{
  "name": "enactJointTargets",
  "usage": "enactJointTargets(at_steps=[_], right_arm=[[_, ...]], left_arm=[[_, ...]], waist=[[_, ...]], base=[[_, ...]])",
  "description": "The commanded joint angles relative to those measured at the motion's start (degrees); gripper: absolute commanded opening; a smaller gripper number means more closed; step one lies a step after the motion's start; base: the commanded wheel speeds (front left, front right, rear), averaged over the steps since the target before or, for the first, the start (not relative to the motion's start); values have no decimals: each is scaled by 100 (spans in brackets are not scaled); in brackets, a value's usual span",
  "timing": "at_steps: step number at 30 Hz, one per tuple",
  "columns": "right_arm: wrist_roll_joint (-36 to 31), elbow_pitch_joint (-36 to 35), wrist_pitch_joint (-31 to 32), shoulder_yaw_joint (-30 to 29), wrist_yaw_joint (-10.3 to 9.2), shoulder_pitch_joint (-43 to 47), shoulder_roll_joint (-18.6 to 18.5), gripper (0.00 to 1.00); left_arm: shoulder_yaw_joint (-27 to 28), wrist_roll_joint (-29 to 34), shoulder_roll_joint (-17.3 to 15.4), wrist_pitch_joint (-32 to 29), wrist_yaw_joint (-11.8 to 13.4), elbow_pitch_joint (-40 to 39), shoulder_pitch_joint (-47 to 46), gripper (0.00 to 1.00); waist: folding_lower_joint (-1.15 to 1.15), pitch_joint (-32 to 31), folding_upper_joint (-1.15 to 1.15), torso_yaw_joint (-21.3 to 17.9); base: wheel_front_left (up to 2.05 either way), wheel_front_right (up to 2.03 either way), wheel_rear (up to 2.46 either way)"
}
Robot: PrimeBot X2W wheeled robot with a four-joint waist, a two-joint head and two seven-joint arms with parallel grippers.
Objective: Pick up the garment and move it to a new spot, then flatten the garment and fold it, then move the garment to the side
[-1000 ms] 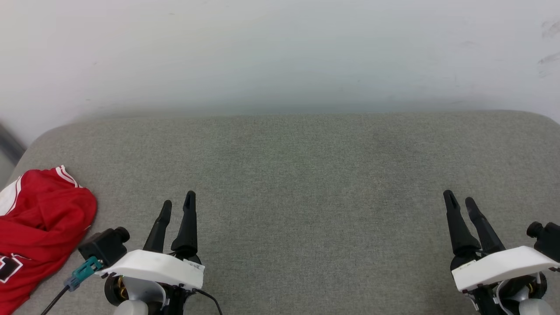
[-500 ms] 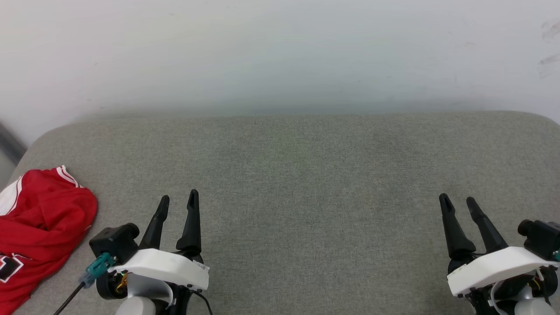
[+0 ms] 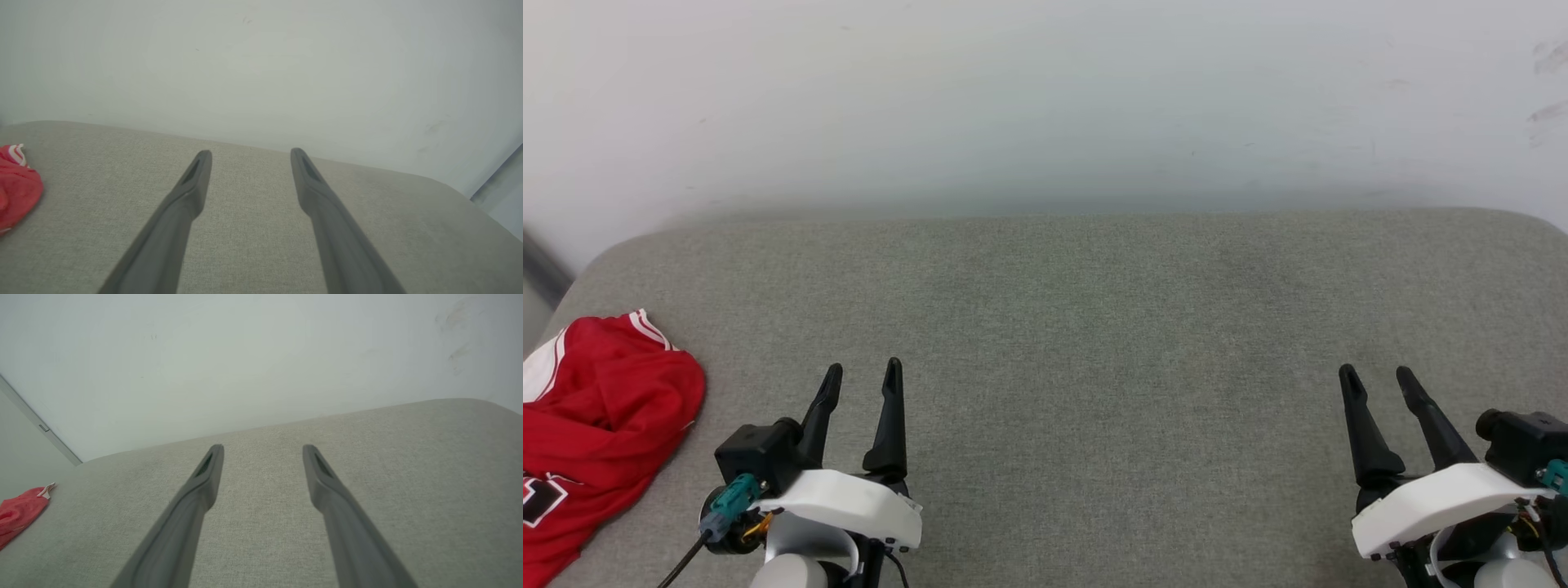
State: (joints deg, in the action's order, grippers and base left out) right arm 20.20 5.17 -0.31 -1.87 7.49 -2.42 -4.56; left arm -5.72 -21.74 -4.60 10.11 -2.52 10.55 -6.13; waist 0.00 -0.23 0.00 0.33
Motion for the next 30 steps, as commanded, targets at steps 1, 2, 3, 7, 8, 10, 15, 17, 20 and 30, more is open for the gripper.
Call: enactJointTargets(at_steps=[1,2,3,7,8,10,15,17,20,30], right_arm=[[-152,-85,-45,-6,1,-10,21,100],[-184,-93,-51,-5,1,-6,30,100],[-239,-101,-54,-4,0,-2,36,100],[-412,-144,-74,-25,0,8,65,100],[-450,-150,-72,-30,0,14,72,100],[-528,-170,-76,-28,0,25,84,100],[-815,-222,-77,-65,0,52,123,100],[-873,-238,-84,-81,0,54,134,100],[-987,-257,-98,-95,0,59,147,100],[-1274,-276,-122,-122,-1,75,171,100]], left_arm=[[-32,129,-18,53,8,-27,-85,100],[-38,176,-17,70,16,-20,-86,100],[-44,224,-17,82,20,-15,-89,100],[-70,401,-19,140,30,20,-84,100],[-78,452,-18,143,39,29,-79,100],[-90,543,-16,171,53,42,-73,100],[-127,834,-4,250,67,83,-81,100],[-130,909,0,282,77,97,-83,100],[-136,1007,16,311,75,129,-89,100],[-132,1323,48,420,85,193,-62,100]], waist=[[0,-2,0,1],[0,-3,0,3],[0,-4,0,4],[0,-3,0,8],[0,-3,0,9],[0,-2,0,10],[0,1,0,11],[0,0,0,14],[0,-3,0,20],[0,-25,0,37]], base=[[0,0,0],[0,0,0],[0,0,0],[0,0,0],[0,0,0],[0,0,0],[0,0,0],[0,0,0],[0,0,0],[0,0,0]])
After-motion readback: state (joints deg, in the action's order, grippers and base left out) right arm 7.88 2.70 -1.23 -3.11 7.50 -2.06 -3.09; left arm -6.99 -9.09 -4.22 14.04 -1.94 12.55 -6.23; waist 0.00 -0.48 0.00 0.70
